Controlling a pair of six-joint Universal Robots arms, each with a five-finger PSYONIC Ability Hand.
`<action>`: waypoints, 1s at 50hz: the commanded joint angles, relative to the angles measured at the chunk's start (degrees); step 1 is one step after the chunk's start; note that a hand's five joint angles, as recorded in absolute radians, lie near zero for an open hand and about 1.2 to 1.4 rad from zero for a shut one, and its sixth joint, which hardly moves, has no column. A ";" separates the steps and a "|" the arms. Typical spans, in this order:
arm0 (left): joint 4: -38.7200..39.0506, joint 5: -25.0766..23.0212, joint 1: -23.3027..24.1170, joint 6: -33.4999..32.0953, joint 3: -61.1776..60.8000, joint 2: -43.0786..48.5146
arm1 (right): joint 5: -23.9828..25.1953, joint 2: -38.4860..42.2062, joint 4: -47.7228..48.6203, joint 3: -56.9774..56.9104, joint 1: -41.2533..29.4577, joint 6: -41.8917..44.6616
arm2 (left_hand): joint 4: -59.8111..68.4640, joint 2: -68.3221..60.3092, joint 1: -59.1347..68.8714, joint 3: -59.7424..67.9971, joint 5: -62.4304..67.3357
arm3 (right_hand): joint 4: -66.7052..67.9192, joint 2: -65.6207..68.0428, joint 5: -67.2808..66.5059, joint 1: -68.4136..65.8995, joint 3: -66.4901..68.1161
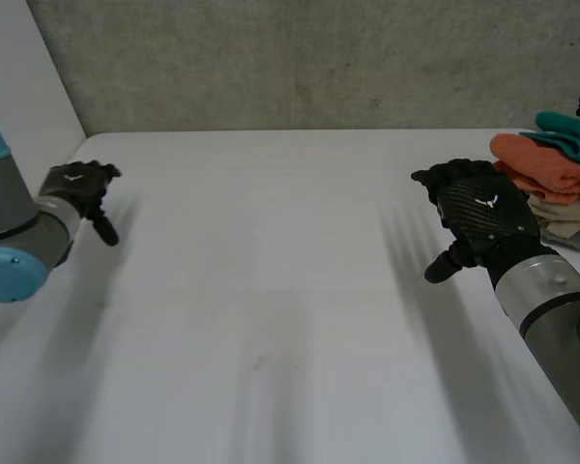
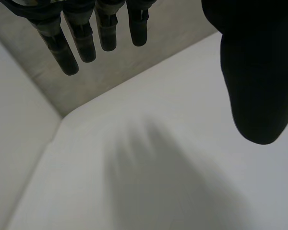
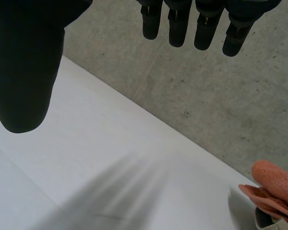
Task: Fold the laundry.
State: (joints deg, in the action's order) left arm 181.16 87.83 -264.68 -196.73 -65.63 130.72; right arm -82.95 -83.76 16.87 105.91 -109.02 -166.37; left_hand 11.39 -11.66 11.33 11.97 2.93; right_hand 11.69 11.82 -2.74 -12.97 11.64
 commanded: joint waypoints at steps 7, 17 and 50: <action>-8.63 9.11 -11.38 -14.56 0.78 -0.02 | -0.02 0.61 0.18 -0.09 -0.23 1.23 | -1.39 1.66 -1.33 -1.97 -2.93 | -1.69 -1.82 2.74 2.97 -1.64; -1.18 -4.93 -17.89 -13.16 -4.85 -2.40 | -0.11 1.93 0.27 -0.18 -1.28 2.19 | -1.39 1.66 -1.33 -1.97 -2.93 | -1.69 -1.82 2.74 2.97 -1.64; -4.34 -10.14 -5.87 16.09 -17.07 -34.72 | -0.28 -0.96 -4.20 -7.81 -1.11 1.50 | -1.39 1.66 -1.33 -1.97 -2.93 | -1.69 -1.82 2.74 2.97 -1.64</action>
State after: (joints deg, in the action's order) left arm 172.22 78.34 -275.82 -191.95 -82.94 103.69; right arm -83.09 -82.66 15.82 102.58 -110.07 -164.30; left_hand 11.39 -11.66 11.33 11.98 2.91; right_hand 11.69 11.82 -2.74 -12.97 11.65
